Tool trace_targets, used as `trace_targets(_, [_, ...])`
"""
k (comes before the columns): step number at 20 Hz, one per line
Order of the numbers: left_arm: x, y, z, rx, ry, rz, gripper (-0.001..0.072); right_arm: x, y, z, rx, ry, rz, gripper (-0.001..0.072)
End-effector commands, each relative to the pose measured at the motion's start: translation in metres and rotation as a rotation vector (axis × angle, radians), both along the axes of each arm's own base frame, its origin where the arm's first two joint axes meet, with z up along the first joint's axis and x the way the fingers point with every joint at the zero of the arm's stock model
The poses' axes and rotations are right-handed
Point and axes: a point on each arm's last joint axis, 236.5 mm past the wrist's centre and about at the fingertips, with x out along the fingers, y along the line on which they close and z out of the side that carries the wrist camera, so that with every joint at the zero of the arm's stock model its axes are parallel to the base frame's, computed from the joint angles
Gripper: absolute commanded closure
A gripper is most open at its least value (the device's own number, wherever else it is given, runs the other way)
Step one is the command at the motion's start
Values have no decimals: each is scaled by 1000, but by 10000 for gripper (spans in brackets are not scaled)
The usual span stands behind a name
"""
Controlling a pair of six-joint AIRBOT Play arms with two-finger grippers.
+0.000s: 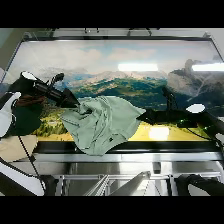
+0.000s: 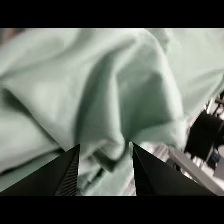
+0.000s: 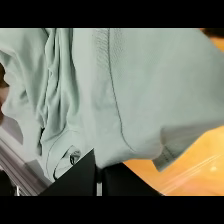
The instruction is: Fold the shirts.
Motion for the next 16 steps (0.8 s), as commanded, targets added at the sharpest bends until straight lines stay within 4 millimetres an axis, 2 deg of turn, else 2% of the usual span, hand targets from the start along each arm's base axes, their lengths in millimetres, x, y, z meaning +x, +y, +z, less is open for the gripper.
trace_targets(1, [26, -7, -21, 45, -76, 116, 367, -1, -1, -1, -7, 1, 3, 693])
trace_targets(4, [39, -25, -22, 71, -145, 104, 366, 1, -2, -1, -10, -2, -2, 693])
trace_targets(5, [40, -32, -19, 70, -158, 87, 476, 1, -2, -1, -10, -3, -3, 693])
trace_targets(6, [38, -40, -13, 58, -172, 50, 692, 1, -2, 0, -10, -6, -2, 693])
trace_targets(8, [30, -50, 15, 6, -171, -34, 693, -2, -3, 13, 11, -23, 24, 693])
trace_targets(9, [26, -53, 38, -33, -180, -70, 693, -3, -9, 27, 23, -36, 50, 693])
trace_targets(11, [28, -57, 102, -146, -259, -76, 693, -2, -35, 60, 27, -74, 79, 693])
trace_targets(13, [33, -61, 196, -335, -409, -12, 693, 13, -69, 115, 35, -190, 40, 693])
trace_targets(14, [30, -60, 252, -453, -528, 15, 693, 23, -81, 152, 53, -282, -4, 693])
trace_targets(15, [22, -55, 301, -547, -630, 39, 693, 31, -88, 202, 95, -420, -45, 693])
trace_targets(16, [8, -48, 348, -617, -731, 57, 693, 30, -89, 255, 138, -590, -56, 693])
